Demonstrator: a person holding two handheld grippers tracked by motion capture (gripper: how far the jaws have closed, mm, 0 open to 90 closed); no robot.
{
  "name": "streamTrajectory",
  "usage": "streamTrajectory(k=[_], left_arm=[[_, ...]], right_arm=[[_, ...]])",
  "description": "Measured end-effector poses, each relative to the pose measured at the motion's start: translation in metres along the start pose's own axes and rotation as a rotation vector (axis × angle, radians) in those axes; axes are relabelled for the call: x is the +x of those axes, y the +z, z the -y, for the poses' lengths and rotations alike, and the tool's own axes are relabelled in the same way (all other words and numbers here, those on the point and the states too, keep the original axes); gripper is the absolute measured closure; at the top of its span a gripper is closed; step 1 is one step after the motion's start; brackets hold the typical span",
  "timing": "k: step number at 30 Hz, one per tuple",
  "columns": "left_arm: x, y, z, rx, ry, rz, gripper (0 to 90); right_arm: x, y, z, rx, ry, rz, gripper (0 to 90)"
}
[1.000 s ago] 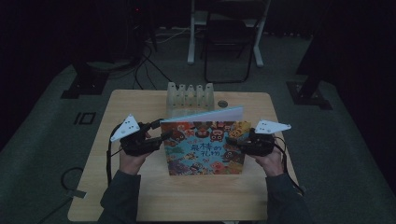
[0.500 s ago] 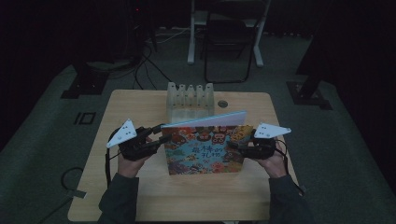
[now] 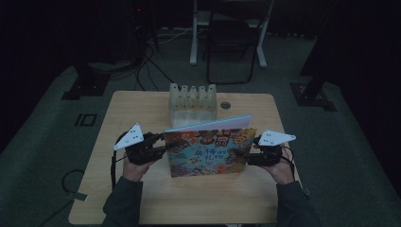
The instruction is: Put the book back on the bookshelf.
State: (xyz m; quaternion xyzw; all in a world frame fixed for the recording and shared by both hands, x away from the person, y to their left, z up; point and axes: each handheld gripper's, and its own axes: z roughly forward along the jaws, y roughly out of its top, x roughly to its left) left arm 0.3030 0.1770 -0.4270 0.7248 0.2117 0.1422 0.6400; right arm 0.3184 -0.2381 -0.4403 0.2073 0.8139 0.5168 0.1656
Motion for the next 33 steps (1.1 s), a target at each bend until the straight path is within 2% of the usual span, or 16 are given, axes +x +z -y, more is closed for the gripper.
streamTrajectory(k=[7, 10, 14, 18, 26, 33], left_arm=[[-0.005, 0.008, 0.004, 0.022, 0.034, 0.032, 61.7], [-0.006, 0.009, 0.006, 0.015, 0.032, 0.048, 60.2], [-0.005, 0.009, 0.008, 0.007, 0.029, 0.046, 59.9], [-0.006, 0.011, 0.011, 0.008, 0.03, 0.063, 60.9], [-0.009, 0.017, 0.015, 0.017, 0.039, 0.082, 62.7], [-0.011, 0.019, 0.018, -0.001, 0.033, 0.091, 59.0]], right_arm=[[0.002, -0.007, 0.004, -0.001, -0.003, 0.0, 45.8], [0.004, -0.013, 0.004, -0.009, -0.004, 0.006, 45.7], [0.005, -0.021, 0.007, -0.014, -0.002, 0.015, 46.1], [0.003, -0.027, 0.013, -0.002, 0.006, 0.019, 50.7], [0.0, -0.032, 0.024, 0.004, 0.036, 0.044, 55.4], [-0.005, -0.034, 0.032, 0.002, 0.063, 0.067, 57.1]])
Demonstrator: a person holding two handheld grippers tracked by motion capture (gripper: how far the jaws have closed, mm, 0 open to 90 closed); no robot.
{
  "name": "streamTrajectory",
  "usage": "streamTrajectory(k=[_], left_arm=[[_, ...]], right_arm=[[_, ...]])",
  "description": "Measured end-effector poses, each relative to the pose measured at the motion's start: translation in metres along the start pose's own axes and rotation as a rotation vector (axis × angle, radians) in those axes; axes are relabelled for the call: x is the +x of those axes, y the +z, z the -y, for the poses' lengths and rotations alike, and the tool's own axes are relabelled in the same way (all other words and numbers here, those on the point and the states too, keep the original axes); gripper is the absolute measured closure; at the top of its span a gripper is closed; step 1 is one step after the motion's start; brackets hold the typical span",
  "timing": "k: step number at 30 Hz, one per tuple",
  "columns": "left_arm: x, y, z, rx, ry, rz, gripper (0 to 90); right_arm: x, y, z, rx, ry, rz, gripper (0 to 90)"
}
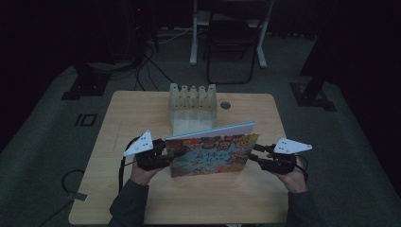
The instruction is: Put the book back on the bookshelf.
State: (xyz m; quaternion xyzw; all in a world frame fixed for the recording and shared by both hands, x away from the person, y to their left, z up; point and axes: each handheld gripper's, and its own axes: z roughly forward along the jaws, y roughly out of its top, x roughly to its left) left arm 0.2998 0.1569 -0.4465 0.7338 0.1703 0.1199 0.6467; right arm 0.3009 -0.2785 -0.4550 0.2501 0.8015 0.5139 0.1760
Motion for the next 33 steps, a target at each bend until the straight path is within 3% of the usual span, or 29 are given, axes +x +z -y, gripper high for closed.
streamTrajectory(k=[7, 12, 17, 25, 33], left_arm=[[-0.005, 0.011, 0.007, 0.022, 0.017, -0.002, 47.4], [-0.006, 0.013, 0.008, 0.022, 0.008, 0.004, 46.7], [-0.004, 0.015, 0.01, 0.04, 0.018, 0.007, 66.0], [-0.01, 0.014, 0.009, 0.055, 0.069, 0.04, 75.3], [-0.016, 0.015, 0.01, 0.057, 0.101, 0.032, 80.0]], right_arm=[[-0.005, 0.002, 0.004, -0.003, 0.021, 0.008, 59.9], [-0.005, 0.002, 0.006, -0.009, 0.02, 0.006, 63.7], [-0.007, 0.001, 0.008, -0.018, 0.027, 0.017, 67.6], [-0.01, 0.002, 0.006, -0.037, 0.04, 0.049, 68.7], [-0.012, 0.002, 0.012, -0.029, 0.061, 0.054, 63.8]])
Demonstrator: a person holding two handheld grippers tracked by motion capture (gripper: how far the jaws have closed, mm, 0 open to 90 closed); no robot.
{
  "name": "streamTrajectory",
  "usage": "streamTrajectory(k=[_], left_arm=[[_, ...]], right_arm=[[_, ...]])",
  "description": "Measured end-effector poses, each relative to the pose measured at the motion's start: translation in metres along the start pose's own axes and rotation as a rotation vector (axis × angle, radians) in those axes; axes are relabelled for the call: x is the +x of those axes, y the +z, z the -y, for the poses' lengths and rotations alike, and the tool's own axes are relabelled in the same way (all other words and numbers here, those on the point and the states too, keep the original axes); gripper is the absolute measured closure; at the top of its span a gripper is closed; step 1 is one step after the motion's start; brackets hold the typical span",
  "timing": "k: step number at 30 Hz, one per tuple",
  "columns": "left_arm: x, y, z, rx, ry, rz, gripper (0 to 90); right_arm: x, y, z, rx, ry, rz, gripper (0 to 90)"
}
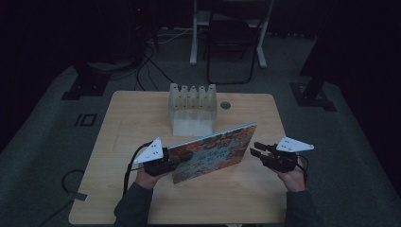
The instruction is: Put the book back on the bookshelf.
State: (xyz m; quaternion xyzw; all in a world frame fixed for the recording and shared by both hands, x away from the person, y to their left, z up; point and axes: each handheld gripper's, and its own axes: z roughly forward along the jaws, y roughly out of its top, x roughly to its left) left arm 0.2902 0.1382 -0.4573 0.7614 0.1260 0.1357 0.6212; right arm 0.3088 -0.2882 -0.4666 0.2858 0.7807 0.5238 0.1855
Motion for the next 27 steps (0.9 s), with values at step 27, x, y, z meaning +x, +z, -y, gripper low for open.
streamTrajectory(k=[27], left_arm=[[0.001, 0.016, 0.016, -0.087, -0.09, 0.053, 68.7]], right_arm=[[-0.004, 0.007, 0.034, 0.072, 0.042, 0.02, 52.9]])
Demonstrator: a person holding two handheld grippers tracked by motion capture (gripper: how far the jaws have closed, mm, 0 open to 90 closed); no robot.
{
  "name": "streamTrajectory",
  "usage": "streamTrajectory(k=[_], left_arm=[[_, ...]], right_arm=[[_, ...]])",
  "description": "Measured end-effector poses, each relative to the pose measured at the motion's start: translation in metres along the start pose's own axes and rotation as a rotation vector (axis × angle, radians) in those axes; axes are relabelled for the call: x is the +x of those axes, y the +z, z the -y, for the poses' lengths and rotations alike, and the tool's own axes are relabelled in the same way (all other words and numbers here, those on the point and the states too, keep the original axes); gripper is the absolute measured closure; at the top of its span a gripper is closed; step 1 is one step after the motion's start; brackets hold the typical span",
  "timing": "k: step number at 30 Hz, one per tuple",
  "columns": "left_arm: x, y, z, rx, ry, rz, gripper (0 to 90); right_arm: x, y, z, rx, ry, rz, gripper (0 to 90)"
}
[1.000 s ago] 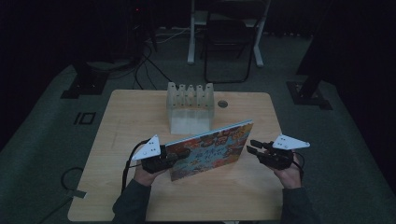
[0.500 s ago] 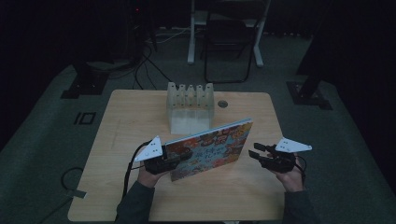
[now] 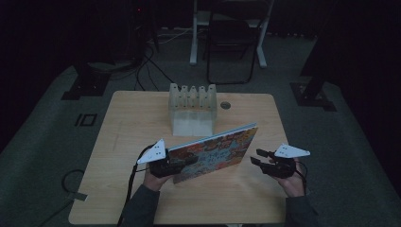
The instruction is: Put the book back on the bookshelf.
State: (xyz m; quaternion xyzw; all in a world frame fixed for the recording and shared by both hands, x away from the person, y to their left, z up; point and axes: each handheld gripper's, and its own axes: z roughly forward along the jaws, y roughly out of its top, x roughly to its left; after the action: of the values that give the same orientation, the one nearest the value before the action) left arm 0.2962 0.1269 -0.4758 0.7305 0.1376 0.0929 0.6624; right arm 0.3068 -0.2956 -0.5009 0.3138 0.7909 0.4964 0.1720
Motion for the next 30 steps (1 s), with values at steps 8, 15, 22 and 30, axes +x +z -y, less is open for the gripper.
streamTrajectory(k=[8, 15, 22, 30], left_arm=[[-0.002, 0.004, 0.002, 0.008, 0.016, -0.001, 66.8], [-0.003, 0.004, 0.004, -0.004, 0.031, -0.001, 64.2], [-0.007, 0.004, 0.006, -0.017, 0.054, -0.065, 64.6], [-0.007, 0.007, 0.006, 0.005, 0.075, -0.103, 75.9]], right_arm=[[-0.004, 0.001, 0.009, 0.008, 0.018, 0.007, 52.2], [-0.006, 0.004, 0.017, 0.02, 0.043, 0.009, 51.2], [-0.009, 0.006, 0.023, 0.03, 0.062, 0.013, 50.5], [-0.012, 0.006, 0.028, 0.034, 0.082, 0.021, 50.4]])
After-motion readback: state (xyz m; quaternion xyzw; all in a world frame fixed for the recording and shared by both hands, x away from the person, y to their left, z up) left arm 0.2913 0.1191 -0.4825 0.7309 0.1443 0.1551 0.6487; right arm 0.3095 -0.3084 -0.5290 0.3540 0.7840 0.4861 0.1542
